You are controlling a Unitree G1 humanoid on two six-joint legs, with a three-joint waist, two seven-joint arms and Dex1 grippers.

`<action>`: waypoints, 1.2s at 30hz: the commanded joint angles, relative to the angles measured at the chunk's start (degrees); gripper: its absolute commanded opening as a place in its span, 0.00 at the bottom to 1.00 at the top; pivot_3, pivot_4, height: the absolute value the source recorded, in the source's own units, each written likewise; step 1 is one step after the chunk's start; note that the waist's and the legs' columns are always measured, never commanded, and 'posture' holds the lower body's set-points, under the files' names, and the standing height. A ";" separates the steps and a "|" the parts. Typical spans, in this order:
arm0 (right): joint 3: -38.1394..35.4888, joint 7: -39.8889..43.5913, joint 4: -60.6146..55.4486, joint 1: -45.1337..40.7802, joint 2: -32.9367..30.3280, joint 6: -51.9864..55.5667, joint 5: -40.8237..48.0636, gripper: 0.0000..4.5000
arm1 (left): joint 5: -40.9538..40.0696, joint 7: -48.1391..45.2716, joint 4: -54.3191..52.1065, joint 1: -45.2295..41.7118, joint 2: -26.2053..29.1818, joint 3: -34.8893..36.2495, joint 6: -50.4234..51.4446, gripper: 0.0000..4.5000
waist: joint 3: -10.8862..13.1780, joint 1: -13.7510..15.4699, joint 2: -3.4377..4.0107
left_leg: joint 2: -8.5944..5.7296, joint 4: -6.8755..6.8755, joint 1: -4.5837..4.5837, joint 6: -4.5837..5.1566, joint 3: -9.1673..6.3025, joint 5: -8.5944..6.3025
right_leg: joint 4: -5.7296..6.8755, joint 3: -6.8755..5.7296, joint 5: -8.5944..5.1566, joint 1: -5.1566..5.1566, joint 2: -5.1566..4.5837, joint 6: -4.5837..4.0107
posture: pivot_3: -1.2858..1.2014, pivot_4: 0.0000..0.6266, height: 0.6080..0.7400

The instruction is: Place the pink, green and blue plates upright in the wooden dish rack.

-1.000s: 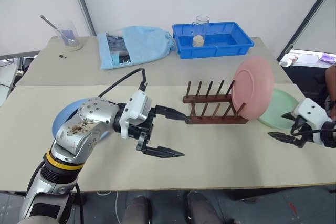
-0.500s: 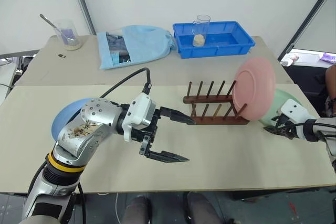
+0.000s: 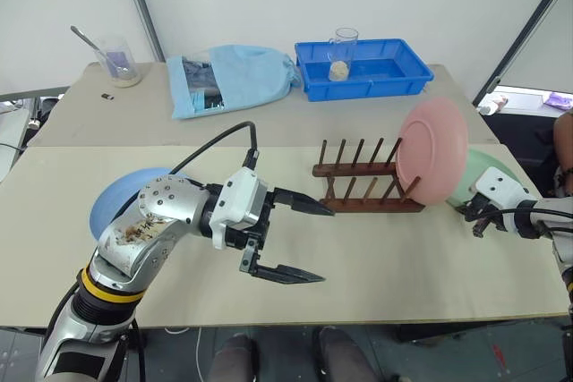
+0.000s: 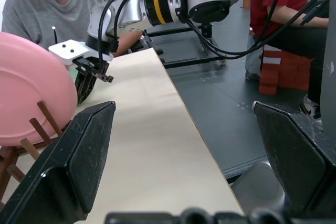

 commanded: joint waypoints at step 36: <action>-17.88 -6.13 -27.29 10.22 -9.00 8.23 4.35 0.01 | 8.90 14.74 -2.62 7.60 0.23 0.02 1.68 1.00 | 0.01 -0.02 0.09 | -0.01 -0.03 -0.12 0.00 0.07 0.00 | 0.07 0.07 -0.03 -0.25 -0.02 0.02 | 0.52 0.24 0.98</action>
